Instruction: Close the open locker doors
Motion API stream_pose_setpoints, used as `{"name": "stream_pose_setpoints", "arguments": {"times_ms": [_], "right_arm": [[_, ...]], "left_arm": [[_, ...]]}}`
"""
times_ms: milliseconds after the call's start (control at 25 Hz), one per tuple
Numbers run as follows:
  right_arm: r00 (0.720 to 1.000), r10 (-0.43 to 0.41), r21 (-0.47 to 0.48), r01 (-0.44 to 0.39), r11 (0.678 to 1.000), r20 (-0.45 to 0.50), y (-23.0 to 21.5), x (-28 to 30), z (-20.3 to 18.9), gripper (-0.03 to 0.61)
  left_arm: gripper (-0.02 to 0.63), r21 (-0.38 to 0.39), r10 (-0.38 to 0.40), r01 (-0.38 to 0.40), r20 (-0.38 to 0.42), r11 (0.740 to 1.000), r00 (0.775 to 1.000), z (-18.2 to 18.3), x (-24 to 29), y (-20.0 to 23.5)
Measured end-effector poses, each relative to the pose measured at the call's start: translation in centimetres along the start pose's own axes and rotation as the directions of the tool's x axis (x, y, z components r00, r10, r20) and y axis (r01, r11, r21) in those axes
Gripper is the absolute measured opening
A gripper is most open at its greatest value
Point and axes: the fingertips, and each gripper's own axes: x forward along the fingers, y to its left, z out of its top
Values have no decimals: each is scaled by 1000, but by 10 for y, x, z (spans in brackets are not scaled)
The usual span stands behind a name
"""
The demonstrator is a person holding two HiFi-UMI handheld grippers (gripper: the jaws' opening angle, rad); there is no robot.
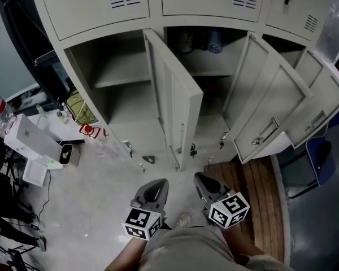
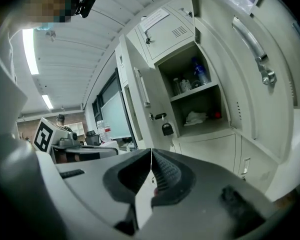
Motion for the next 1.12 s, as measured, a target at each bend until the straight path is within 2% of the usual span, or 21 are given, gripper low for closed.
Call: {"name": "stream_pose_setpoints", "arguments": {"times_ms": [240,800,1120], "right_arm": [[1000,-8,12,8,1000,0,-11,5,2,28],[995,-100,38,99,994,20,-32,25,16,28],[995,-97,35,97,995,5,-32,43,16,28]], "left_arm": [[17,-1,13,-13,-5,1000,1000,2,6,5],[17,22,-39,40,-33,999,999,15,21,31],[17,17,-44,44,-43,999,998,17,23,49]]}}
